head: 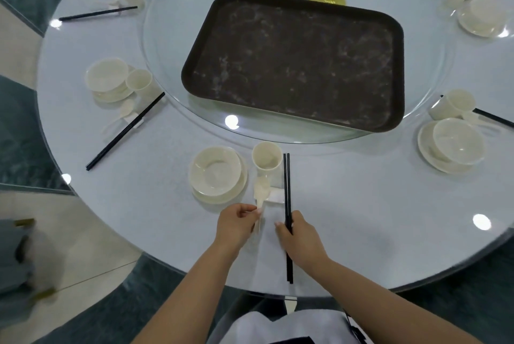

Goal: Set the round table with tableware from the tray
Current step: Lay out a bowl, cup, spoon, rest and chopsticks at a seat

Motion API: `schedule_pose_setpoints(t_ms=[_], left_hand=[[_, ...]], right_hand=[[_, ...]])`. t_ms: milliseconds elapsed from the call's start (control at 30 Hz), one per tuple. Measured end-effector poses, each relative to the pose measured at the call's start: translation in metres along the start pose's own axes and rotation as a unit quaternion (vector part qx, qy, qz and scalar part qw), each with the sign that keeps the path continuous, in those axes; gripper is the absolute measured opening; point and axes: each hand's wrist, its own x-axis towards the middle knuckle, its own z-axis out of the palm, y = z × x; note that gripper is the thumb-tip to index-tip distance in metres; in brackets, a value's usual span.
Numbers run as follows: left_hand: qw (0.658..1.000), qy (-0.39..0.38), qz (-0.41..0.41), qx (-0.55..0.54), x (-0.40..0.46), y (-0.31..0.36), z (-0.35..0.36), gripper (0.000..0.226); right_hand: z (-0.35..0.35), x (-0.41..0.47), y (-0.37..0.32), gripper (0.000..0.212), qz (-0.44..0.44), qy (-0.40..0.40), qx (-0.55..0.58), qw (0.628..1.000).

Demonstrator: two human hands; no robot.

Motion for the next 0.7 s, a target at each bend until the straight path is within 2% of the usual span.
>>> schedule_pose_setpoints(t_ms=[333, 500, 600, 700], left_hand=[[1.000, -0.006, 0.019, 0.008, 0.005, -0.001, 0.000, 0.004], [0.999, -0.003, 0.029, 0.027, 0.007, 0.000, 0.001, 0.016], [0.995, 0.035, 0.051, 0.080, 0.006, 0.001, -0.002, 0.017], [0.984, 0.099, 0.112, 0.098, 0.002, 0.008, -0.013, 0.017]], right_hand=[[0.010, 0.004, -0.003, 0.024, 0.006, -0.005, -0.002, 1.000], [0.007, 0.003, -0.005, 0.023, -0.006, 0.011, 0.012, 1.000], [0.005, 0.002, -0.007, 0.024, -0.012, 0.022, 0.024, 0.999], [-0.001, 0.001, -0.009, 0.025, -0.027, 0.042, 0.054, 0.997]])
